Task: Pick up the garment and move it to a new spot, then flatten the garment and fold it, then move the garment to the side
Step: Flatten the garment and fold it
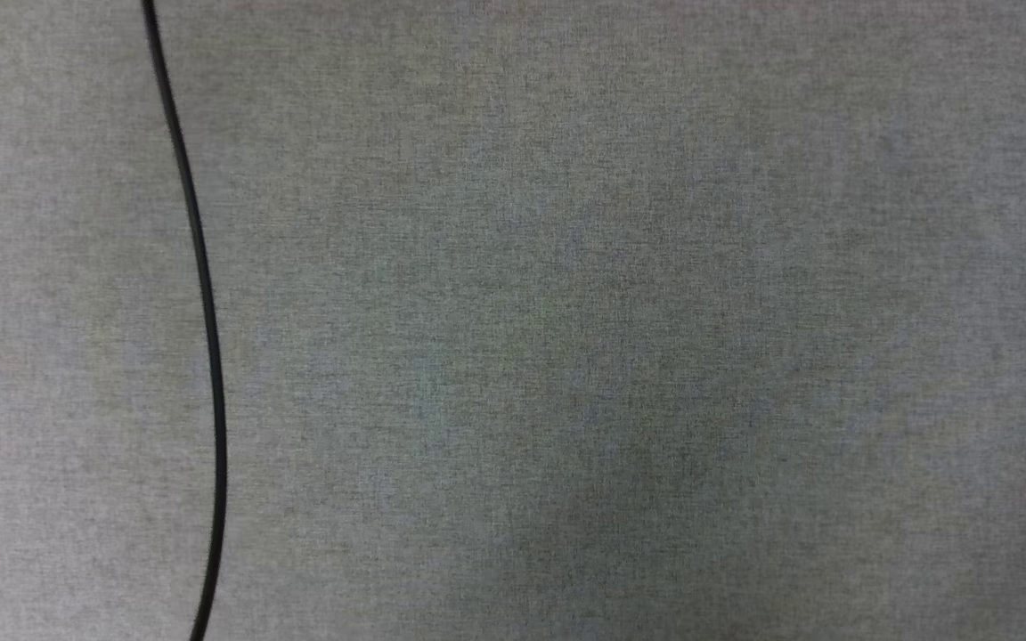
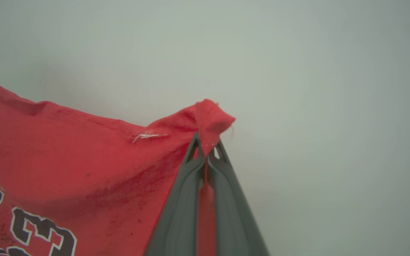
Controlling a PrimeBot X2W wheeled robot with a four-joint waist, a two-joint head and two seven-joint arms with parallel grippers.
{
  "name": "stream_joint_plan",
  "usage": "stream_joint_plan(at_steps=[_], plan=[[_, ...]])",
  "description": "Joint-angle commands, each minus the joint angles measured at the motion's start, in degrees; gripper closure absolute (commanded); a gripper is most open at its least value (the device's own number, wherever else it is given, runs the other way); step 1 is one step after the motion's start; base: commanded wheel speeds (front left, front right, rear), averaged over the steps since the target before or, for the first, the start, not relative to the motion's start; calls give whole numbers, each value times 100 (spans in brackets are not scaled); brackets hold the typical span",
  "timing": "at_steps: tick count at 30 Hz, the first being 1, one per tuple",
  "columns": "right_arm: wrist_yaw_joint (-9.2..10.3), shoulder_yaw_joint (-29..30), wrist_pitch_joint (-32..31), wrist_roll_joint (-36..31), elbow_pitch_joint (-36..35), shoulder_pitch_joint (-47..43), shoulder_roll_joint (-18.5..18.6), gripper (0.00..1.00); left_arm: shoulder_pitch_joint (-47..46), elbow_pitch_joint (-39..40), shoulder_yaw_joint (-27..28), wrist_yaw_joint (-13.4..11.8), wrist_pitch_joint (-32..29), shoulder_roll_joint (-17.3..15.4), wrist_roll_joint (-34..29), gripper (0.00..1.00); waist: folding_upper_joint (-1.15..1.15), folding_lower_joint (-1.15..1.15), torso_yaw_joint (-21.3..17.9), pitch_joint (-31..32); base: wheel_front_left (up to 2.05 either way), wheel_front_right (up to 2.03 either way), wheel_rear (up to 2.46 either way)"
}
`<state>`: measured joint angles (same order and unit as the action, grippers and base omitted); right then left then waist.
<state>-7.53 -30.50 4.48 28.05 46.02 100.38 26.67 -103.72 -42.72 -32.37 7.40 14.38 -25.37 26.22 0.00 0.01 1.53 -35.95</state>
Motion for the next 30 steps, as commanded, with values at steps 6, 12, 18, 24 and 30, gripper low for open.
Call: stream_joint_plan(at_steps=[6,12,18,24,30], plan=[[9,-402,439,598,109,-872,-78,100,1086,320,68,-36,88,-156,126,100,0,-1,7,259,0,0,0],[9,-955,686,1195,-241,-1988,68,100,2816,1265,314,-204,92,-395,130,100,0,-1,-6,716,0,0,0],[9,-1408,783,1714,-794,-3306,387,100,4927,2402,523,-673,93,-521,282,100,0,-1,39,1326,0,0,0],[9,-1689,733,2017,-1201,-4423,676,100,6831,3248,584,-1078,83,-752,510,100,0,-1,63,1877,0,0,0],[8,-1756,714,2246,-1522,-5505,977,100,8319,3786,588,-1350,-7,-841,953,100,0,-1,181,2456,0,0,0]])
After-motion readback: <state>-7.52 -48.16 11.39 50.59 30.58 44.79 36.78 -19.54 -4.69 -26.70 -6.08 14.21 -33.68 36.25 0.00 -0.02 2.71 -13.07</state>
